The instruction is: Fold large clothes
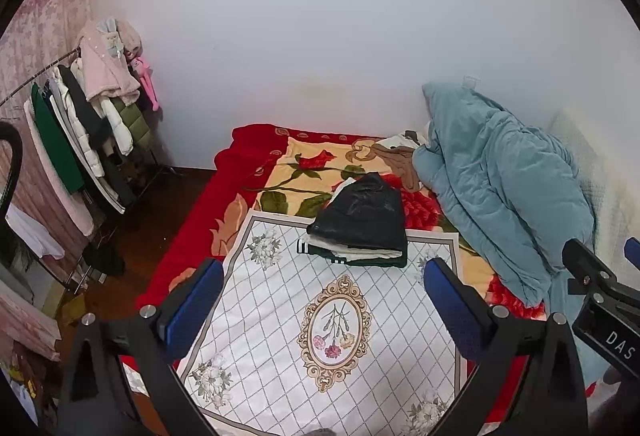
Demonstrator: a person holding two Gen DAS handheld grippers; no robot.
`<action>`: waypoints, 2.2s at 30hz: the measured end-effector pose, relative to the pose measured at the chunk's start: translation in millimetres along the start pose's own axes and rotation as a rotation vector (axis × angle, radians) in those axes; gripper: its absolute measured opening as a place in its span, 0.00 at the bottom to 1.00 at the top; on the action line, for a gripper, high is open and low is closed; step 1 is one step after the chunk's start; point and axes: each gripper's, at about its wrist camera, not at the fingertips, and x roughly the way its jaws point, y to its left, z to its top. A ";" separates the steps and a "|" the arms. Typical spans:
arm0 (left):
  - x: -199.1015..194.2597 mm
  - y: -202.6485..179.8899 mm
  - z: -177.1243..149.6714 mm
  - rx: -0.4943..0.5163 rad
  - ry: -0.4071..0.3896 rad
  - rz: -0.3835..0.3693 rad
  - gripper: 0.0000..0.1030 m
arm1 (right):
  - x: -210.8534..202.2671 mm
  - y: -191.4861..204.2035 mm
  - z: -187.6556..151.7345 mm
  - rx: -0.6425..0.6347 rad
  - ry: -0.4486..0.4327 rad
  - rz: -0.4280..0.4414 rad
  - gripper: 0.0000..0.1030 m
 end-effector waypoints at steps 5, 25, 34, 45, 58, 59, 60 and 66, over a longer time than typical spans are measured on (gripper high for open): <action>-0.9 -0.4 0.2 0.002 -0.004 0.002 0.99 | -0.3 3.4 -0.5 0.004 0.003 0.003 1.00; -9.1 2.3 3.2 0.013 -0.018 0.001 0.99 | -5.8 10.9 -13.3 0.020 0.011 0.014 1.00; -12.1 1.3 4.6 0.018 -0.021 0.001 0.99 | -9.0 12.1 -15.9 0.022 0.010 0.015 1.00; -14.4 0.3 2.9 0.023 -0.027 0.003 0.99 | -14.9 9.0 -19.5 0.024 0.010 0.015 1.00; -22.6 -1.0 -1.0 0.026 -0.032 0.005 0.99 | -24.1 3.4 -25.8 0.026 0.010 0.012 1.00; -22.5 -1.0 -1.1 0.027 -0.033 0.008 0.99 | -23.4 3.6 -25.6 0.024 0.009 0.012 1.00; -24.1 -2.0 -2.6 0.029 -0.033 0.007 0.99 | -23.5 3.5 -25.6 0.024 0.009 0.011 1.00; -24.6 -2.6 -3.6 0.030 -0.035 0.008 0.99 | -24.8 2.4 -27.3 0.024 0.009 0.013 1.00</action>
